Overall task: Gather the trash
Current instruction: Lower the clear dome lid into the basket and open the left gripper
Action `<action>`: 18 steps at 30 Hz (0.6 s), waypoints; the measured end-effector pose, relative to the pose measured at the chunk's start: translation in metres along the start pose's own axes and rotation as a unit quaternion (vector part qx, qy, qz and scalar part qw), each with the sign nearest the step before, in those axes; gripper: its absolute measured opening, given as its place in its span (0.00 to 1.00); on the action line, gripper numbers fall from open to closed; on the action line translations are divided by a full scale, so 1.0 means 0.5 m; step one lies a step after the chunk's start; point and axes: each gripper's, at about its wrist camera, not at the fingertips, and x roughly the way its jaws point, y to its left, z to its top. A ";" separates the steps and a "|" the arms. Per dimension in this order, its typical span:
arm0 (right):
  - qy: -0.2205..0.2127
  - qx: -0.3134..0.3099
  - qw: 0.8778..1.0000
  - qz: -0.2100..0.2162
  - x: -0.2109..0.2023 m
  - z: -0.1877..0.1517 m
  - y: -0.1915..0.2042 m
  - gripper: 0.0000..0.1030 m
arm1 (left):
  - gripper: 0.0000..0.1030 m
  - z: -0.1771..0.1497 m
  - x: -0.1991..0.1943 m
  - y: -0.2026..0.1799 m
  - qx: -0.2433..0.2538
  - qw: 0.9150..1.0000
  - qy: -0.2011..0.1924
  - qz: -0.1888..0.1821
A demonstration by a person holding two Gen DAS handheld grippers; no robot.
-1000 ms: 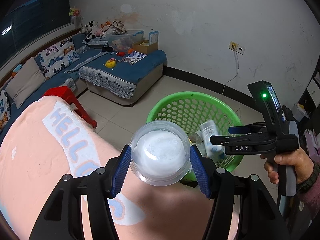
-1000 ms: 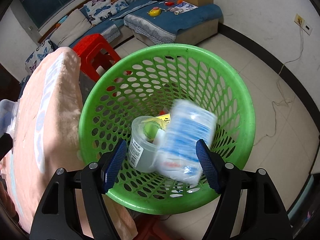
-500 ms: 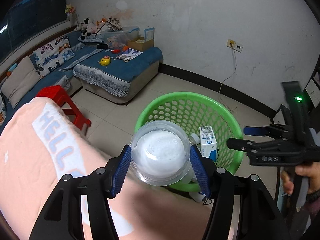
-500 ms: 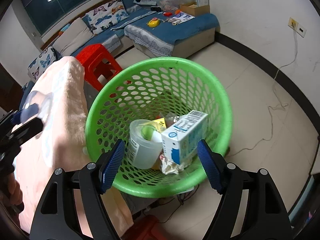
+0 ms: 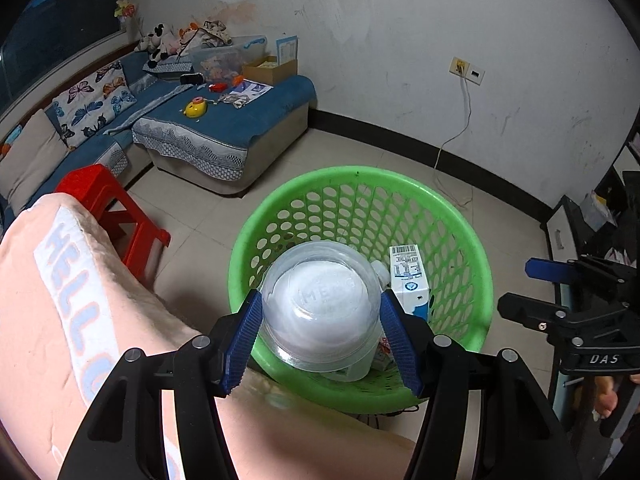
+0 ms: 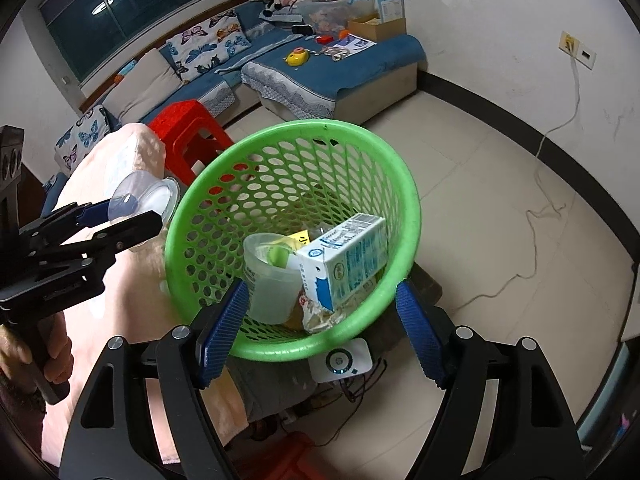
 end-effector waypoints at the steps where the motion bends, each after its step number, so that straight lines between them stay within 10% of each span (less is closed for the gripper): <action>1: 0.000 0.002 1.000 0.000 0.001 0.000 -0.003 0.74 | 0.57 0.000 0.002 -0.002 -0.001 1.000 0.001 -0.001; 18: 0.002 0.014 1.000 0.000 0.001 -0.009 -0.020 0.74 | 0.66 -0.003 0.017 -0.001 -0.013 1.000 0.001 -0.006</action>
